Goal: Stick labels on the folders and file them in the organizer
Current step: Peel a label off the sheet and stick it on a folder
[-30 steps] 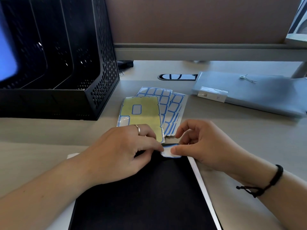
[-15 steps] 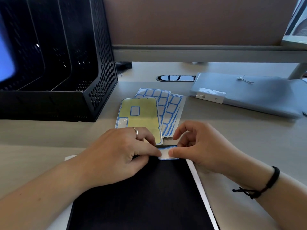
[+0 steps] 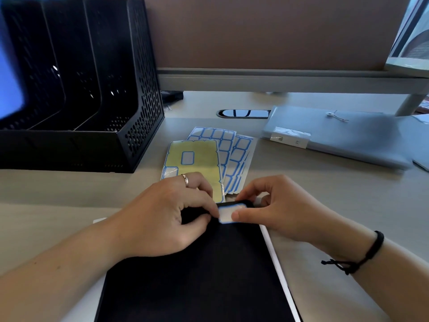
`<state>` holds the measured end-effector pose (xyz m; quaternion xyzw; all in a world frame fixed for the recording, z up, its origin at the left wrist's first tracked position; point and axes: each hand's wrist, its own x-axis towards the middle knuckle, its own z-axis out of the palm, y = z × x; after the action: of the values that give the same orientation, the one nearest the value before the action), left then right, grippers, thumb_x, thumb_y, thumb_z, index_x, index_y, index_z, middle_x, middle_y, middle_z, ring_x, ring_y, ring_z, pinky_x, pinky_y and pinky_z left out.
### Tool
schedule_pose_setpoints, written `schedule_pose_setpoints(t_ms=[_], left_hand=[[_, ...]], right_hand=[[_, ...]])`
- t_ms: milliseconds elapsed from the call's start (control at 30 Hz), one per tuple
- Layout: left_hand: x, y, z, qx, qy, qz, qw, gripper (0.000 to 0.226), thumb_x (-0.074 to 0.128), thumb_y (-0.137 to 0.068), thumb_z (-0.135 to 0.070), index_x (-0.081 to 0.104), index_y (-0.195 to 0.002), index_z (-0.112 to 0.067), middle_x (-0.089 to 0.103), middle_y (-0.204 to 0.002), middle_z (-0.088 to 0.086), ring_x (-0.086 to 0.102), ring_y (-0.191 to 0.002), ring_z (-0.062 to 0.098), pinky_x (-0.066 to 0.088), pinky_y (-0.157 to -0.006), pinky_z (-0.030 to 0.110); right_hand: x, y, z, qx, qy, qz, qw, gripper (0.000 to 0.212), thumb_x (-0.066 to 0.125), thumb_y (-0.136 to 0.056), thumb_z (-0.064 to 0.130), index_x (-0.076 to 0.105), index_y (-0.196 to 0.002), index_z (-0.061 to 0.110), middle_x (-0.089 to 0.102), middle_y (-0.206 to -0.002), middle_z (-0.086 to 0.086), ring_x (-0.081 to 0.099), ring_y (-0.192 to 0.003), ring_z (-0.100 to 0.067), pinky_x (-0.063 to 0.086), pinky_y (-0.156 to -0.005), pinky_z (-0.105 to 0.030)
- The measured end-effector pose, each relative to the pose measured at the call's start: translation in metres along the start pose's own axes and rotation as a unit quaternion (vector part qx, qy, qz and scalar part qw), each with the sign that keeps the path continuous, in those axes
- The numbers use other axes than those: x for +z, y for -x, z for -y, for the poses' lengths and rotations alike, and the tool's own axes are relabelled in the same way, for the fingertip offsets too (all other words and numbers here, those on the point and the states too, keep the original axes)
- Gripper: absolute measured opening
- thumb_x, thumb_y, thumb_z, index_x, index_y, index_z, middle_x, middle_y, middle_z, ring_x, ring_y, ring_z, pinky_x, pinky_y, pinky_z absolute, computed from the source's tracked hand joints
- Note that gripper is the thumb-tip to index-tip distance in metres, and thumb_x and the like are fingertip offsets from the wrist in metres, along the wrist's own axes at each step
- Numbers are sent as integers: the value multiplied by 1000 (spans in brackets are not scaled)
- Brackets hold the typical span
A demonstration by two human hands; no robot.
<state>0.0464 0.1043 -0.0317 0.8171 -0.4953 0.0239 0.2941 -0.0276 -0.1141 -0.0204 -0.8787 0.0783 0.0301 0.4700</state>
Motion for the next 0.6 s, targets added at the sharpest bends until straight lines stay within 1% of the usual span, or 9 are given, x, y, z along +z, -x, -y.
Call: schedule_pose_setpoints(t_ms=[33,100,167,233,300,400,433,533,600], left_hand=[[-1,0,-1,-10,1,-5,1000,17,69,-81,-25,72,-92,-38,59,-98,-16,61,-83,11,47,-72,22],[-3,-2,-4,-39,3,-5,999,17,71,-80,-37,64,-95,-40,58,-95,-18,56,-82,12,41,-68,13],[-6,-3,-9,-86,17,-5,996,26,70,-79,-55,57,-97,-42,56,-93,-22,53,-77,9,41,-64,12],[-10,-5,-12,-135,25,12,990,39,67,-72,-70,54,-97,-43,57,-91,-23,53,-73,6,41,-61,14],[-13,-6,-15,-163,12,45,986,44,63,-69,-77,58,-93,-41,61,-89,-23,56,-71,2,40,-59,14],[-16,-7,-17,-181,0,88,980,46,60,-72,-78,63,-77,-32,65,-75,-16,58,-65,1,42,-56,16],[-17,-7,-17,-184,1,98,978,49,59,-72,-78,61,-73,-29,63,-70,-12,56,-61,2,42,-56,18],[-17,-7,-16,-186,26,116,975,56,59,-76,-75,55,-63,-21,49,-58,-7,45,-53,4,36,-53,21],[-16,-8,-16,-194,47,119,973,59,59,-79,-71,51,-60,-16,39,-53,-8,38,-49,5,31,-51,20]], right_hand=[[-1,0,-1,3,-13,1,1000,22,88,-72,28,73,-87,21,54,-43,17,46,-37,1,29,-43,-5],[-3,2,-1,6,-41,5,999,25,90,-69,26,73,-86,20,60,-51,12,47,-45,1,36,-49,-11],[-2,4,0,-6,-101,21,995,25,89,-68,22,73,-86,17,73,-72,-1,58,-62,-9,44,-58,-19],[2,7,4,-17,-161,30,986,22,87,-71,18,71,-86,14,74,-89,-16,59,-66,-15,44,-54,-18],[7,9,7,-22,-181,16,983,18,84,-75,18,70,-86,14,72,-90,-17,53,-59,-13,39,-46,-16],[14,10,10,-44,-169,-28,984,13,81,-79,23,70,-81,16,70,-75,-7,50,-53,-9,39,-48,-16],[15,10,10,-51,-160,-40,985,13,80,-80,25,71,-79,16,71,-73,-4,53,-54,-8,41,-52,-18],[17,10,9,-59,-156,-42,985,12,77,-84,27,73,-78,18,74,-76,-11,59,-62,-17,47,-61,-30],[16,10,8,-57,-150,-30,987,12,73,-87,24,74,-77,17,70,-71,-16,51,-54,-17,42,-52,-25]])
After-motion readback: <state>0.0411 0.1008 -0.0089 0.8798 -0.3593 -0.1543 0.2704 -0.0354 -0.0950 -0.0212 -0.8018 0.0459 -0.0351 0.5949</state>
